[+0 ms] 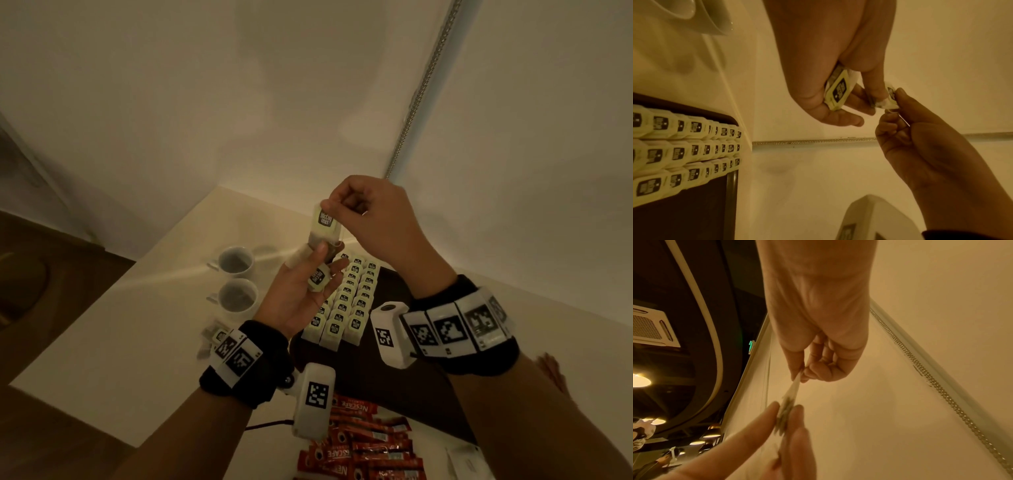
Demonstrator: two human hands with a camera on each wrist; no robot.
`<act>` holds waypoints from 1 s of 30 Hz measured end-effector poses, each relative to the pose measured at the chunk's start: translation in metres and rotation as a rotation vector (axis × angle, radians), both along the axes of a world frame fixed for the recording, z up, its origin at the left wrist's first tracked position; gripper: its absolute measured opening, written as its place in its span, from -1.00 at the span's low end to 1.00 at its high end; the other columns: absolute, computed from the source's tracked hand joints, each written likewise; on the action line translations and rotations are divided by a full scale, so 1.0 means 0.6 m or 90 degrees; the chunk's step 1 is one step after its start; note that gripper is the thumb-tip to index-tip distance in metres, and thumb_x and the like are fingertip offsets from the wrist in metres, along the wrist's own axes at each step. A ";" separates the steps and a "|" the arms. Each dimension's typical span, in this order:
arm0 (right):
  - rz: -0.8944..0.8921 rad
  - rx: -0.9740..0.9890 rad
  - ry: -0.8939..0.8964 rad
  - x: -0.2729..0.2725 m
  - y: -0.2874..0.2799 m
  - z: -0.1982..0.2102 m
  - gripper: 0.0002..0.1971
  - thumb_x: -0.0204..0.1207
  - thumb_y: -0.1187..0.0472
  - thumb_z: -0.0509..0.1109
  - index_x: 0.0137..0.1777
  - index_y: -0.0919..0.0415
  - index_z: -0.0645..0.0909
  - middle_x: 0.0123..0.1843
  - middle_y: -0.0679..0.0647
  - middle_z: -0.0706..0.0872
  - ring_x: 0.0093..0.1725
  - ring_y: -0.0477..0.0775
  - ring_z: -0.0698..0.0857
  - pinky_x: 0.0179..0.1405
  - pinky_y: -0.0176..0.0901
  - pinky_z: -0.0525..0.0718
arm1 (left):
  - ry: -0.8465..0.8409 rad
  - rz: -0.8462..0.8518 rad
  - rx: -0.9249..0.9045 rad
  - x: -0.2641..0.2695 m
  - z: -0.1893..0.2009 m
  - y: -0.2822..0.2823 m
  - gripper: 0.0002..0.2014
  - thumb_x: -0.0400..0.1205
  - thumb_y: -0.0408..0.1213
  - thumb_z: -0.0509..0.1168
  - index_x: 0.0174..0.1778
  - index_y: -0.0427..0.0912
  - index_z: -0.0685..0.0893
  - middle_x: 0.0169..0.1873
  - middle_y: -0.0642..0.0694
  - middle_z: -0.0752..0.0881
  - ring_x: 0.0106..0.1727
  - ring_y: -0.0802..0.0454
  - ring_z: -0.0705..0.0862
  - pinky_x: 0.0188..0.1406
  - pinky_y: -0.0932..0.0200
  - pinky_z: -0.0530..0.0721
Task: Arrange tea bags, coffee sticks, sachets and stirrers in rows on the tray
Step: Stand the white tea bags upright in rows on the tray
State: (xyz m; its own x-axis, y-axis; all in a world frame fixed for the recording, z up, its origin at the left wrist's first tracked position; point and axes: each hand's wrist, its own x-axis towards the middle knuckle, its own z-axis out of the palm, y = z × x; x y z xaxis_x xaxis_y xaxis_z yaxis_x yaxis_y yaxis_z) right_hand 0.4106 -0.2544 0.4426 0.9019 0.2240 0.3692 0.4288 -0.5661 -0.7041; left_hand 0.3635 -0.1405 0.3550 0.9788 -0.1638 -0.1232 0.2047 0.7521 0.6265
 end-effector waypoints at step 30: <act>-0.119 -0.148 0.439 -0.037 -0.143 -0.383 -0.87 0.51 0.33 0.42 -0.19 0.12 0.55 -0.07 0.06 0.69 -0.07 -0.04 0.66 0.10 -0.09 0.70 | 0.219 -0.004 0.043 -0.010 -0.097 0.104 -0.37 0.66 0.28 -0.07 0.26 -0.20 0.54 0.18 -0.33 0.73 0.13 -0.30 0.75 -0.14 -0.07 0.79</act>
